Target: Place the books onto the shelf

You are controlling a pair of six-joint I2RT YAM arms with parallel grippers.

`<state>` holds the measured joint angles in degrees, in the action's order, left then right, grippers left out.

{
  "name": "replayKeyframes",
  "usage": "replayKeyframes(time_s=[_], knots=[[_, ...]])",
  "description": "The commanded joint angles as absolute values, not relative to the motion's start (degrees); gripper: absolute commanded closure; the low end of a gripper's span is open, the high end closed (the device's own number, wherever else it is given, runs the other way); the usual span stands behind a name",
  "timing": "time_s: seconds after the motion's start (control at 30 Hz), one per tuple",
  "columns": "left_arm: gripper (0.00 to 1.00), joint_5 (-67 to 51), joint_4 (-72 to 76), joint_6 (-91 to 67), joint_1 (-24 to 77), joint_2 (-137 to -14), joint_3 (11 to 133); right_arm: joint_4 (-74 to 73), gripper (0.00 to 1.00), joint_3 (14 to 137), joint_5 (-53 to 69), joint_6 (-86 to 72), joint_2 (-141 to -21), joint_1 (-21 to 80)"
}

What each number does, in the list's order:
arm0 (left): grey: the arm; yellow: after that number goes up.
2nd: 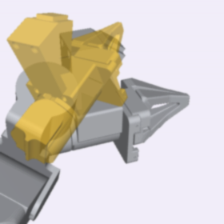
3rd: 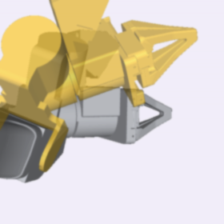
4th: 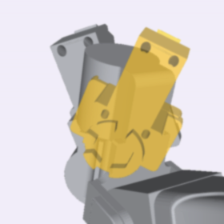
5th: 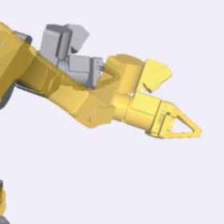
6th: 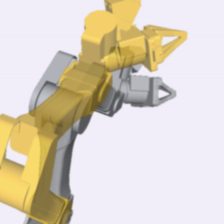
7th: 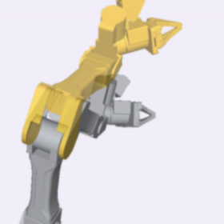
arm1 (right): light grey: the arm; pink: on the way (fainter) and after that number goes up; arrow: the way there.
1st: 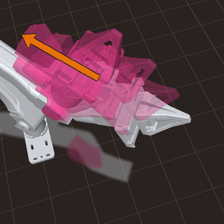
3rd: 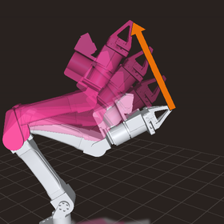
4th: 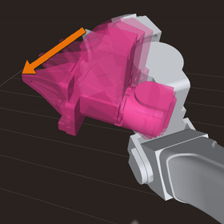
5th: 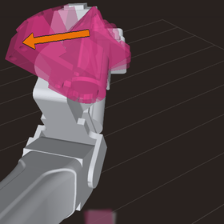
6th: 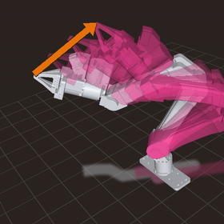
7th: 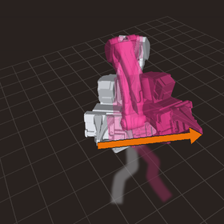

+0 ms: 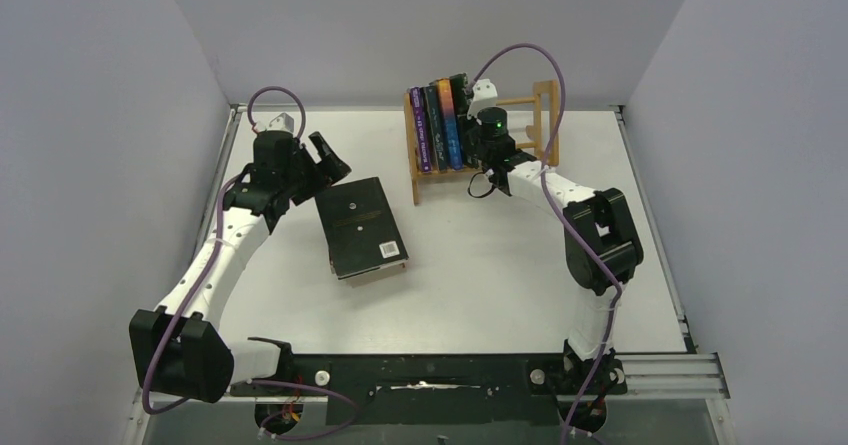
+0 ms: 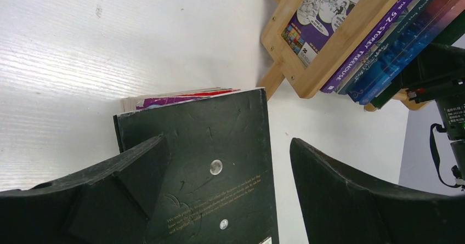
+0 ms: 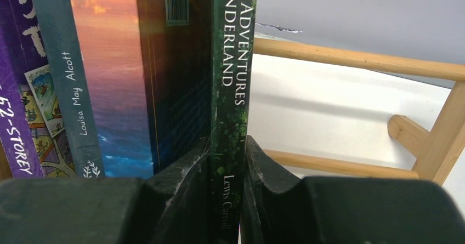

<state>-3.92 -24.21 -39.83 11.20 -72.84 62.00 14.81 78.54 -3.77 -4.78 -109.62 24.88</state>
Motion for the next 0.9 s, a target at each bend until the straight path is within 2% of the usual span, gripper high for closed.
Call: replayKeyframes(time_s=[0.0,0.13,0.23,0.4,0.77,0.87], knots=[[0.18,-4.13,-22.93,-39.47,11.25,-70.42,62.23,22.41,0.81,82.45,-2.73,-6.41,-109.32,26.52],[0.18,-4.03,-22.83,-39.72,11.25,-70.39,61.97,22.21,0.72,82.11,-2.8,-6.41,-107.72,26.95],[0.18,-4.43,-22.22,-39.98,11.25,-70.32,61.62,21.65,0.61,81.8,-2.85,-6.44,-106.01,27.43],[0.18,-4.7,-21.64,-40.25,11.25,-70.49,61.41,21.29,0.55,80.22,-3.02,-7.1,-102.32,27.87],[0.18,-4.75,-21.63,-40.68,11.29,-70.31,61.52,17.27,0.53,76.79,-3.44,-8.86,-90.77,29.75],[0.18,-4.9,-22.53,-40.69,11.34,-71.06,61.82,11.37,0.44,77.24,2.57,-11.57,-87.34,30.22]])
